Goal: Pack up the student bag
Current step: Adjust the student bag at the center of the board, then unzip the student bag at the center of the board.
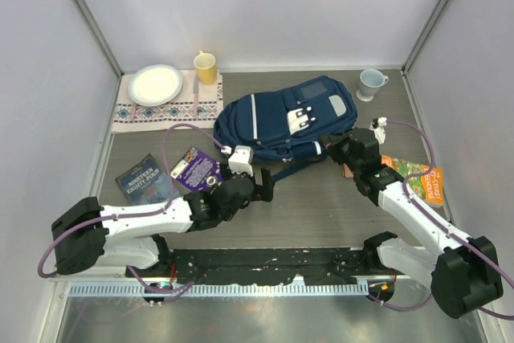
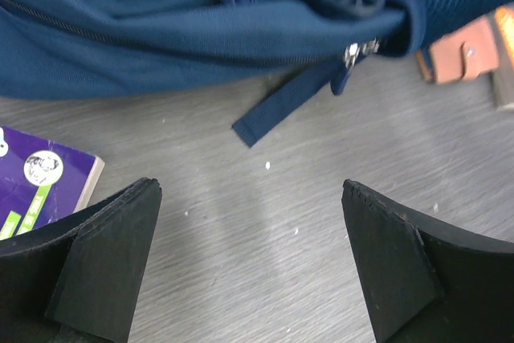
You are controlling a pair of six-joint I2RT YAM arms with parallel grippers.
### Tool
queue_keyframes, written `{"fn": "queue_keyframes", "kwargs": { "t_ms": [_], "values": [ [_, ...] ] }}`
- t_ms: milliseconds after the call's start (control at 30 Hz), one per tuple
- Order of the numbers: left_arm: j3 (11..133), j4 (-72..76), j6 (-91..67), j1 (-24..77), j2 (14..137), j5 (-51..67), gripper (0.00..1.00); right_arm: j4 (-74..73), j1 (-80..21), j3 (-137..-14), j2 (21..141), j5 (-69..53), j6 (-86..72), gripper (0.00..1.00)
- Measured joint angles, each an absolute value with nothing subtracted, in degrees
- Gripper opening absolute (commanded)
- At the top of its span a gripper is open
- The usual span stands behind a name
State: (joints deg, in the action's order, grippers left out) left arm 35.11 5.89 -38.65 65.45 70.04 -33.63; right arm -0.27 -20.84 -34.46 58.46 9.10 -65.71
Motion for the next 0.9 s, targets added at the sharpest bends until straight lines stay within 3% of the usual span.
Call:
{"fn": "queue_keyframes", "kwargs": {
  "t_ms": [433, 667, 900],
  "values": [
    [29.12, 21.04, -40.51, 65.54, 65.95, -37.21, 1.00, -0.60, -20.82, -33.23, 57.43, 8.91, -67.68, 0.01],
    [28.21, 16.80, -43.90, 64.31, 59.16, -38.76, 0.99, -0.56, -20.82, -31.22, 56.36, 9.10, -68.14, 0.01],
    [28.21, 16.67, -42.33, 64.01, 60.03, -36.01, 0.99, -0.51, -20.84, -31.20, 56.36, 9.08, -69.17, 0.01]
  ]
}}
